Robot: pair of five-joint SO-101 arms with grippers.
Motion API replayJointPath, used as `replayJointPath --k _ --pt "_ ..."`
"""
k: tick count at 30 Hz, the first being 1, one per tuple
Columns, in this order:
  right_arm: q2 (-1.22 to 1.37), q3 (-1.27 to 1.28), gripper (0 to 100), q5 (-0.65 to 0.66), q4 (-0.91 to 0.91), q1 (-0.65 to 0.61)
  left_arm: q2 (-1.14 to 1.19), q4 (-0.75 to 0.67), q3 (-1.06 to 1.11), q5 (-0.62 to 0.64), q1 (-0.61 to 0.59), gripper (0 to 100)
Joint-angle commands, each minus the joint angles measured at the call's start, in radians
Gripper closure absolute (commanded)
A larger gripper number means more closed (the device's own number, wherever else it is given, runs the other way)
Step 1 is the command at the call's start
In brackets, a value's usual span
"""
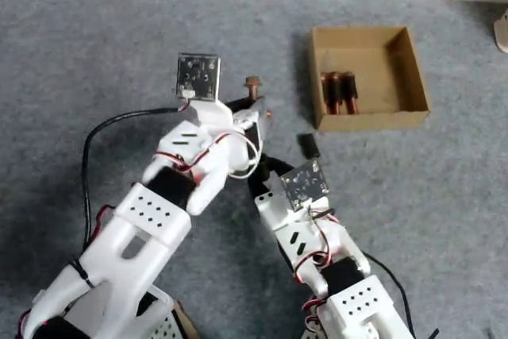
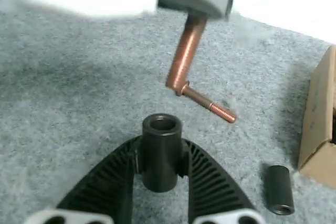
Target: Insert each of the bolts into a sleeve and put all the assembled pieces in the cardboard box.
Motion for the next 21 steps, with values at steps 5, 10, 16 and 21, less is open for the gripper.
replayJointPath --k 5,10,16,21 --pt "-0.002 0.12 99.2 -0.006 -0.008 -0.007 -0.054 -0.129 0.085 0.075 0.022 99" --pt "-0.002 0.12 99.2 -0.006 -0.01 -0.007 -0.054 -0.114 0.084 0.118 0.022 99" --pt "-0.002 0.12 99.2 -0.006 -0.007 -0.007 -0.056 -0.109 0.039 0.189 0.021 99" --pt "-0.002 0.12 99.2 -0.006 -0.005 -0.007 -0.056 -0.107 0.031 0.206 0.022 99"
